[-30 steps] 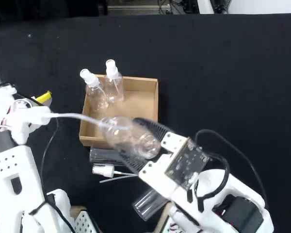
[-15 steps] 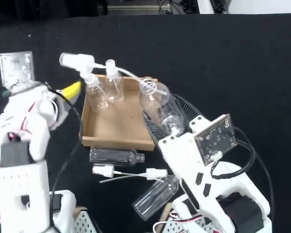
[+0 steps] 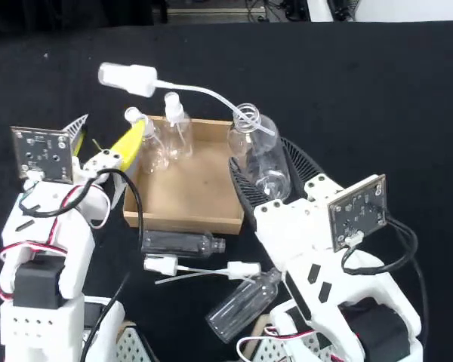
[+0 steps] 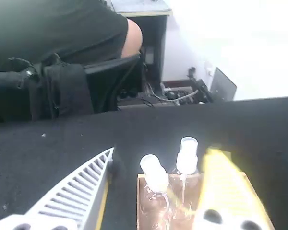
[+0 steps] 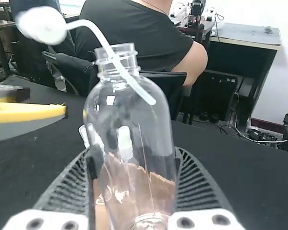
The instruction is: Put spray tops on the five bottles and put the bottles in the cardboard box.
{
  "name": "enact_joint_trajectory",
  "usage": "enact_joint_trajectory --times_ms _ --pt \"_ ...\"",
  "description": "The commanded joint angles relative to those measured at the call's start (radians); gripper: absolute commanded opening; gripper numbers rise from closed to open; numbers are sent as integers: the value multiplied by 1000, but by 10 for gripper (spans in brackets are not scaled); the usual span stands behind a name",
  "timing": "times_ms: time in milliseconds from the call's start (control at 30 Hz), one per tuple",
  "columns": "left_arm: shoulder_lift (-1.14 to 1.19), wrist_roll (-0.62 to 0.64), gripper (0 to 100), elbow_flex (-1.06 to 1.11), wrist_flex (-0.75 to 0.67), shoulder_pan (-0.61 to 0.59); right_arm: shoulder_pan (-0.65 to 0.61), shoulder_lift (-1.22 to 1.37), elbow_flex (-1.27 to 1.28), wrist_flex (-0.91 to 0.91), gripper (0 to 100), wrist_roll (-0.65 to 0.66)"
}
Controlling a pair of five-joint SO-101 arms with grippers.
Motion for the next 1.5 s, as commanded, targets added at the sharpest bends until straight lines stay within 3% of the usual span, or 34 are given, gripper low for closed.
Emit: enact_joint_trajectory --times_ms 0,600,900,1300,1467 --pt "-18 -5 86 -12 -31 27 18 -5 2 -37 28 -6" --pt "-58 2 84 -22 -316 82 -28 -15 117 -86 28 -6" --pt "-9 -3 84 -27 -209 73 -51 -13 51 -92 28 -6" --pt "-57 -6 84 50 -221 76 -57 -15 16 -86 28 -6" --pt "26 -5 84 108 -399 73 -57 -15 24 -86 28 -6"
